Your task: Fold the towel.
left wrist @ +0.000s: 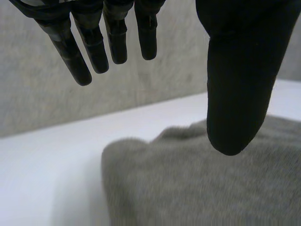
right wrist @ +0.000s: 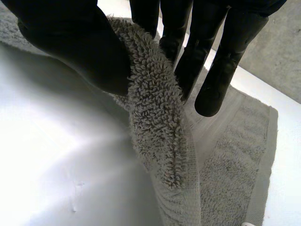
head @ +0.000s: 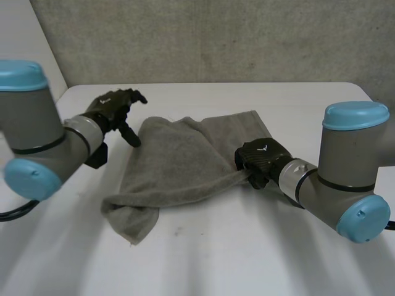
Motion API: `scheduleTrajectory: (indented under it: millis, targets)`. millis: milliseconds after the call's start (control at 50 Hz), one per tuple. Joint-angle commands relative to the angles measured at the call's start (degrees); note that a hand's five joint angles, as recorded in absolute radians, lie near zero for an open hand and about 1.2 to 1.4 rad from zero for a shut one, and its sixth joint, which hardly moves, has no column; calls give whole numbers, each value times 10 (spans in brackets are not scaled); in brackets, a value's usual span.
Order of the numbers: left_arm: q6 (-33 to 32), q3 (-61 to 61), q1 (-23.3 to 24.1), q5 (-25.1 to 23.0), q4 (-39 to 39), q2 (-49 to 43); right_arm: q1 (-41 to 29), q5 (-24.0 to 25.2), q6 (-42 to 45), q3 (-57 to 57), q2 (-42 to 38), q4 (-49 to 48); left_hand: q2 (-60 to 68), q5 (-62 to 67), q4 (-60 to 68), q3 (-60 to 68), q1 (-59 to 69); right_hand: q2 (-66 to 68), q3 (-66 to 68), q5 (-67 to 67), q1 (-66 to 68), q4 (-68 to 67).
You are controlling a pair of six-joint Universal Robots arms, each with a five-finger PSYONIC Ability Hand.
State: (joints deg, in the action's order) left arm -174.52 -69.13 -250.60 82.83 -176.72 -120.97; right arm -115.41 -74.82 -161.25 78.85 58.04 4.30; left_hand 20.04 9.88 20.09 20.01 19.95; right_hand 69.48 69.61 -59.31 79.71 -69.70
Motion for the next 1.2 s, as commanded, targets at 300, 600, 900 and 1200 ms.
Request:
scheduleTrajectory:
  millis: [300, 600, 900, 1200]
  targets:
    - [-5, -115, 21, 25, 86, 58, 17, -27, -12, 14, 12, -47, 21, 23, 21, 21, 22, 105, 104, -107, 3, -103]
    - [-5, -185, 16, 8, 82, 85, 16, -27, -6, 17, 6, -47, 51, 53, 51, 52, 52, 105, 104, -107, 3, -103]
    - [-14, -204, -5, 14, 26, 55, 19, -27, -7, 18, 10, -47, 242, 243, 241, 242, 242, 105, 104, -107, 3, -103]
    - [-118, -180, -2, 11, -8, 136, 37, -23, -6, -3, 91, -40, 600, 601, 599, 600, 600, 105, 104, -107, 3, -103]
